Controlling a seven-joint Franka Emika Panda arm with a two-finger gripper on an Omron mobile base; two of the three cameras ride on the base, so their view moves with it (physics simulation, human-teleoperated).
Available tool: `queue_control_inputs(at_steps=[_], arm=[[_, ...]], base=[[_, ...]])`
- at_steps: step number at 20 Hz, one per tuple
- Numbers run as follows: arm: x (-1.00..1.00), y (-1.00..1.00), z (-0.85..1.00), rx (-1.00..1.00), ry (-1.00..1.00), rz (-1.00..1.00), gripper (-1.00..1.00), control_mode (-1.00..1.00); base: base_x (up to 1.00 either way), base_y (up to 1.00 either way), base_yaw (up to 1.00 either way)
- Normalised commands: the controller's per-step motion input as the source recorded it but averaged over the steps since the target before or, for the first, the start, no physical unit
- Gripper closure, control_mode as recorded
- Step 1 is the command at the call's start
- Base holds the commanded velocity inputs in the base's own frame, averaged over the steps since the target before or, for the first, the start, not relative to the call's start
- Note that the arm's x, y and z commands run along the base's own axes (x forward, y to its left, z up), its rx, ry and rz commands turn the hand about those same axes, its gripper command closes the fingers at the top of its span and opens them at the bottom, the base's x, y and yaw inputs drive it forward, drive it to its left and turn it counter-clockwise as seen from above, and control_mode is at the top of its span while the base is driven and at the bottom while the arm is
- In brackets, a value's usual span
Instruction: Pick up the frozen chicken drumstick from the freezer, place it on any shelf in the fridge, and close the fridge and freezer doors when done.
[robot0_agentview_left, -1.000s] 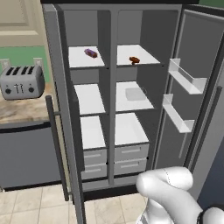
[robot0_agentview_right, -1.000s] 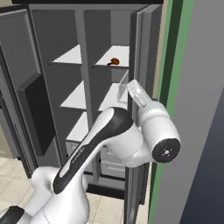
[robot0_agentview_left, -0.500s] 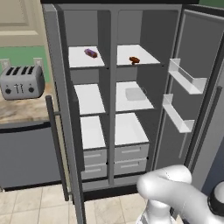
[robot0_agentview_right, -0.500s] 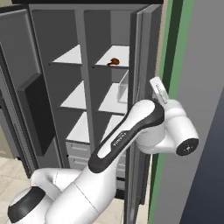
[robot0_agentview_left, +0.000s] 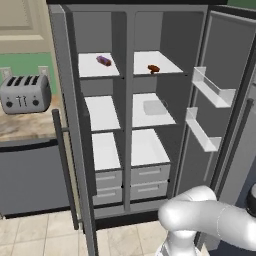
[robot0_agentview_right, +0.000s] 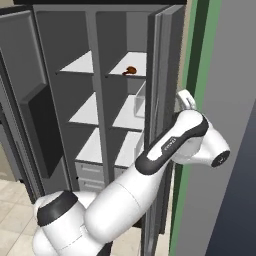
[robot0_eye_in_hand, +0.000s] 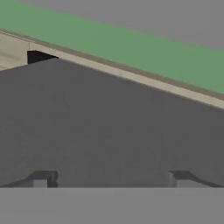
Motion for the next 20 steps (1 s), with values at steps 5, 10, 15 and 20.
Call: queue_control_inputs(at_steps=[5,10,15,20], arm=[[0.45,0.23,-0.24,0.04,-0.01,0.26,-1.00,-1.00],[0.13,0.59,0.00,0.00,-0.02,0.18,-1.00,-1.00],[0.00,0.86,0.06,-0.04,-0.14,0.02,-1.00,-1.00],[0.00,1.00,0.05,-0.06,-0.19,-0.03,-1.00,-1.00]], base=[[0.00,0.00,0.00],[0.00,0.00,0.00],[0.00,0.00,0.00],[0.00,0.00,0.00]])
